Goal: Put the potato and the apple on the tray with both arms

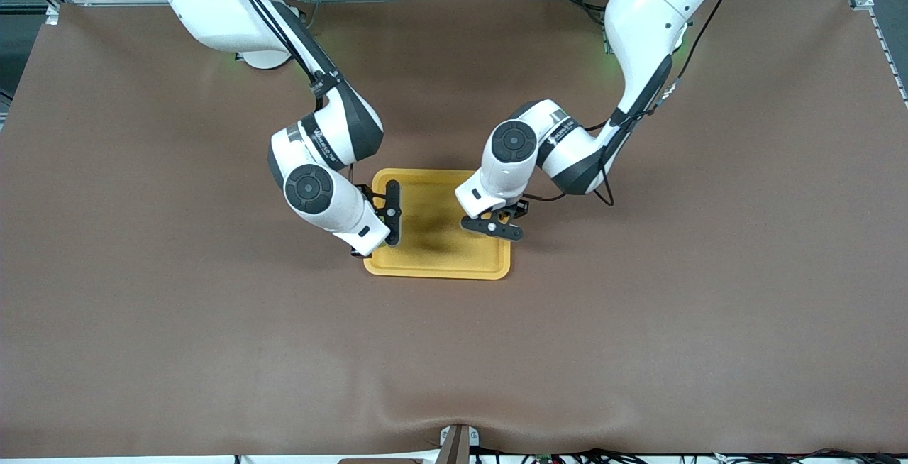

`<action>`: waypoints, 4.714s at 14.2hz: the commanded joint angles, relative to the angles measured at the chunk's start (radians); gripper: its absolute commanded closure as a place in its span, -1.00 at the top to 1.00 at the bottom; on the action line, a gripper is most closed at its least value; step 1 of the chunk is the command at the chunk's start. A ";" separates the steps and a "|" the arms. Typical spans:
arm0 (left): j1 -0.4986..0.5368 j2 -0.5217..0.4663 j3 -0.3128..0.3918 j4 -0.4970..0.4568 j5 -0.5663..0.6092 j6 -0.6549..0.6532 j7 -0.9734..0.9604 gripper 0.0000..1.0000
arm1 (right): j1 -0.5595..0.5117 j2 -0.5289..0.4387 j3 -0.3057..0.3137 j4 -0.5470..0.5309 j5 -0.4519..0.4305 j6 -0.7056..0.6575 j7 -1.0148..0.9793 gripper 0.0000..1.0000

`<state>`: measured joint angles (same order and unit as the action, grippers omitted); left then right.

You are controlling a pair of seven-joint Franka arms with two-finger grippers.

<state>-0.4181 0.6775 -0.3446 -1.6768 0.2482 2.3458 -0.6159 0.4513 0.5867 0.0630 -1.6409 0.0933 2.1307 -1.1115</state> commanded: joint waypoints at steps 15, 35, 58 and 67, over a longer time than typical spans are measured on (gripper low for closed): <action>0.192 -0.180 0.004 0.117 0.020 -0.291 -0.056 1.00 | 0.072 0.044 -0.011 -0.034 -0.058 0.066 0.122 -0.90; 0.495 -0.529 0.006 0.262 -0.099 -0.790 0.324 1.00 | 0.034 -0.146 -0.009 -0.031 -0.044 -0.140 0.131 1.00; 0.371 -0.704 0.305 0.249 -0.233 -0.968 0.567 1.00 | -0.382 -0.476 -0.132 0.100 -0.020 -0.529 0.877 1.00; 0.371 -0.733 0.305 0.238 -0.199 -1.056 0.562 1.00 | -0.450 -0.625 -0.112 0.110 -0.032 -0.673 1.079 1.00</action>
<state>-0.0459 -0.0196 -0.0431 -1.4263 0.0362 1.3178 -0.0641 0.0054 -0.0158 -0.0444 -1.5151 0.0618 1.4644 -0.0506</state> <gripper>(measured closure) 0.000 0.000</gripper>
